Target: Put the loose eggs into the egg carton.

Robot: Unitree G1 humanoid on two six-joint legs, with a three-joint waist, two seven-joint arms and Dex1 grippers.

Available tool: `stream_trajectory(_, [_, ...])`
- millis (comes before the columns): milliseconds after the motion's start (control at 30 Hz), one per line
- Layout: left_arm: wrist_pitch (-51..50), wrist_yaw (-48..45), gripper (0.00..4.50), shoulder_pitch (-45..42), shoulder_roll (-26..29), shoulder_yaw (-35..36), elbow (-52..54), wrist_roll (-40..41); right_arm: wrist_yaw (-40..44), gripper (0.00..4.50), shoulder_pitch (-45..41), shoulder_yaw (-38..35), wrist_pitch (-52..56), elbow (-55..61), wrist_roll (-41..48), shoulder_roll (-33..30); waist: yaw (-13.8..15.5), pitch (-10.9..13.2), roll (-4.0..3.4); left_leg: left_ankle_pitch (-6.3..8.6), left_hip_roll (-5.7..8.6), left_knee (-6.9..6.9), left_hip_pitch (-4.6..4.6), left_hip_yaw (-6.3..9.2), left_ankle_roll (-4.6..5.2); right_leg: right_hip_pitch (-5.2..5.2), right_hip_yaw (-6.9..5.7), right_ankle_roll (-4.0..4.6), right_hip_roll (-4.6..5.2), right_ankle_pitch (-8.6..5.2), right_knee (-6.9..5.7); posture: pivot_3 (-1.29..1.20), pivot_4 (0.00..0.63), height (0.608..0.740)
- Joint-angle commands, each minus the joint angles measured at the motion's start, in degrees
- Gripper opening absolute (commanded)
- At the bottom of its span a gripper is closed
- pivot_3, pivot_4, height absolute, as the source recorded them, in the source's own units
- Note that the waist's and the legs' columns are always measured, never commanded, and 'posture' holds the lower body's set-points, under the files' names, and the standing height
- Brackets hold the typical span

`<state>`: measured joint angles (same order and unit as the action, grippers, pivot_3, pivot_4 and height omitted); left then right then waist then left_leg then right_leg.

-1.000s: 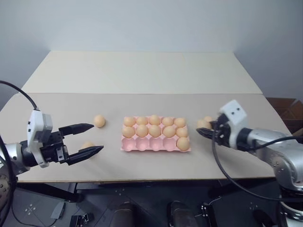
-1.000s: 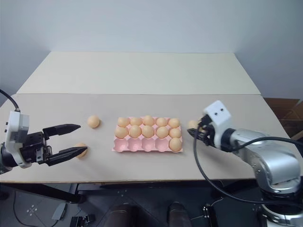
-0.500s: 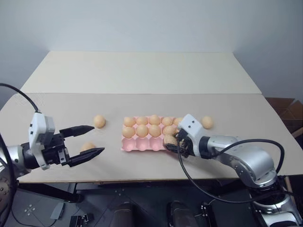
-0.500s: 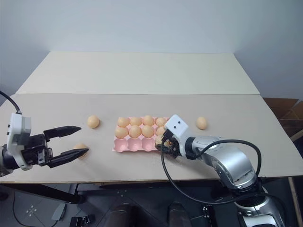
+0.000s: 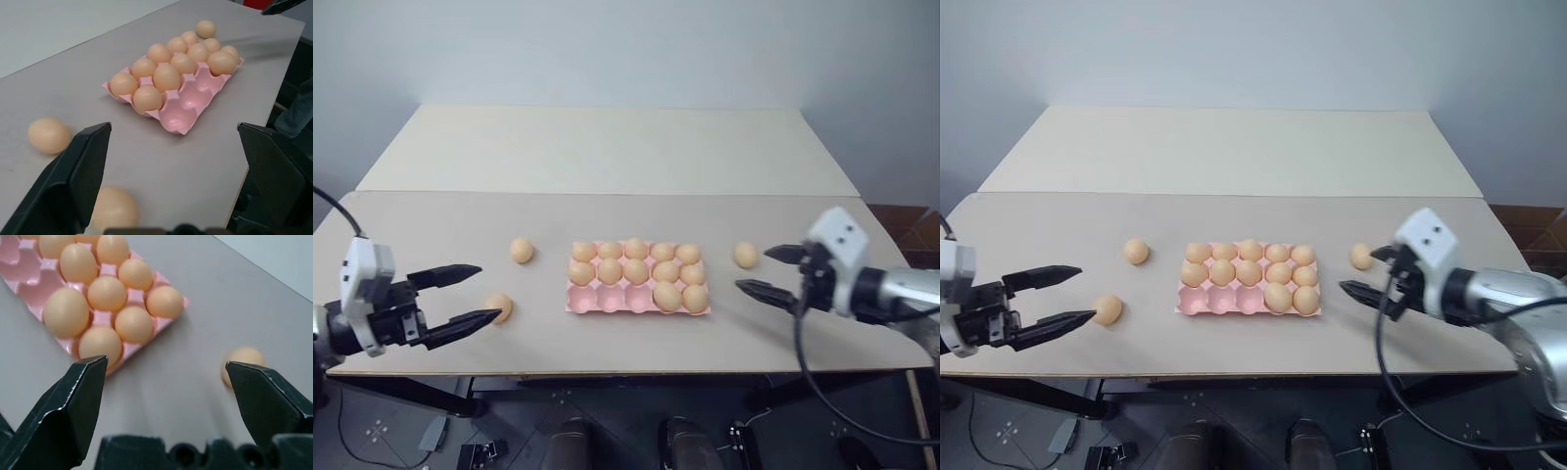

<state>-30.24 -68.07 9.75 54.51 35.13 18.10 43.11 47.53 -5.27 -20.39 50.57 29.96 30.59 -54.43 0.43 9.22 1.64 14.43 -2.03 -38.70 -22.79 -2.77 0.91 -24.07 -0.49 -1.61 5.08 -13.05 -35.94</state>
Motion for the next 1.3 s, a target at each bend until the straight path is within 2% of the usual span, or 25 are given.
stream_trajectory(33, [1.3, -1.0, 4.50, 0.3, 0.7, 2.0, -0.6, -0.5, 1.8, 4.48, 4.0, -3.5, -8.0, -2.0, -3.8, -1.2, -0.1, 0.0, 0.00, 0.00, -0.01, -0.04, 0.03, -0.03, 0.00, 0.00, 0.03, -0.13, 0.00, -0.08, -0.04, 0.00, 0.150, 0.740])
stream_trajectory(200, [1.1, -0.2, 4.50, 1.5, -0.6, 2.3, 0.2, -0.3, 1.6, 4.48, 8.1, -4.7, -12.2, -4.2, -4.8, 0.8, -0.2, 0.0, 0.00, -0.01, -0.04, -0.06, 0.09, -0.12, 0.00, 0.00, 0.15, -0.15, 0.00, -0.08, -0.07, 0.00, 0.150, 0.740])
stream_trajectory(333, [1.2, 0.2, 4.50, 1.2, -0.7, 1.9, 0.3, -0.4, 0.8, 4.48, 6.1, -3.3, -13.0, -5.3, -4.7, 1.6, -0.2, 0.0, 0.00, -0.01, -0.04, -0.06, 0.10, -0.19, 0.00, -0.02, 0.21, -0.15, -0.01, -0.07, -0.09, 0.00, 0.150, 0.740])
stream_trajectory(533, [1.3, 1.0, 4.50, -0.9, -0.8, 0.2, 0.9, -0.2, -10.3, 4.48, -13.0, 10.8, -6.5, -18.3, -11.2, 8.2, -1.2, 0.0, 0.02, -0.03, -0.07, -0.06, 0.25, -0.35, 0.02, -0.02, 0.46, -0.03, -0.07, -0.08, -0.10, 0.00, 0.150, 0.740])
stream_trajectory(667, [1.1, 1.6, 4.50, -1.2, -1.3, 0.1, 1.3, -0.1, -17.1, 4.48, -22.8, 15.5, -3.9, -29.5, -16.1, 13.1, -1.3, 0.0, 0.03, -0.03, -0.04, -0.01, 0.25, -0.51, 0.03, -0.10, 0.68, 0.24, -0.12, 0.24, -0.11, 0.00, 0.150, 0.740])
stream_trajectory(1033, [0.8, 2.7, 4.50, 0.8, -2.7, 1.3, 3.1, 0.2, -21.6, 4.48, -32.8, 19.4, -4.4, -44.4, -20.3, 21.5, -1.3, 0.0, 0.01, 0.01, -0.04, 0.09, 0.08, -0.61, 0.08, -0.21, 0.68, 0.03, -0.09, 0.33, 0.00, 0.00, 0.150, 0.740])
stream_trajectory(1167, [0.8, 2.9, 4.50, 0.9, -2.5, 1.7, 3.5, 0.3, -22.5, 3.60, -33.7, 19.5, -4.7, -45.3, -21.1, 22.9, -1.3, 0.0, 0.01, -0.01, -0.04, 0.06, 0.13, -0.61, 0.07, -0.21, 0.70, 0.04, -0.10, 0.34, -0.07, 0.00, 0.150, 0.740])
stream_trajectory(1300, [0.9, 3.0, 4.50, 1.4, -2.6, 2.3, 4.2, 0.5, -23.1, 2.20, -32.6, 18.9, -4.2, -38.8, -20.7, 23.2, -1.3, 0.0, 0.00, -0.01, -0.04, 0.06, 0.14, -0.62, 0.07, -0.22, 0.74, 0.03, -0.11, 0.35, -0.07, 0.00, 0.150, 0.740])
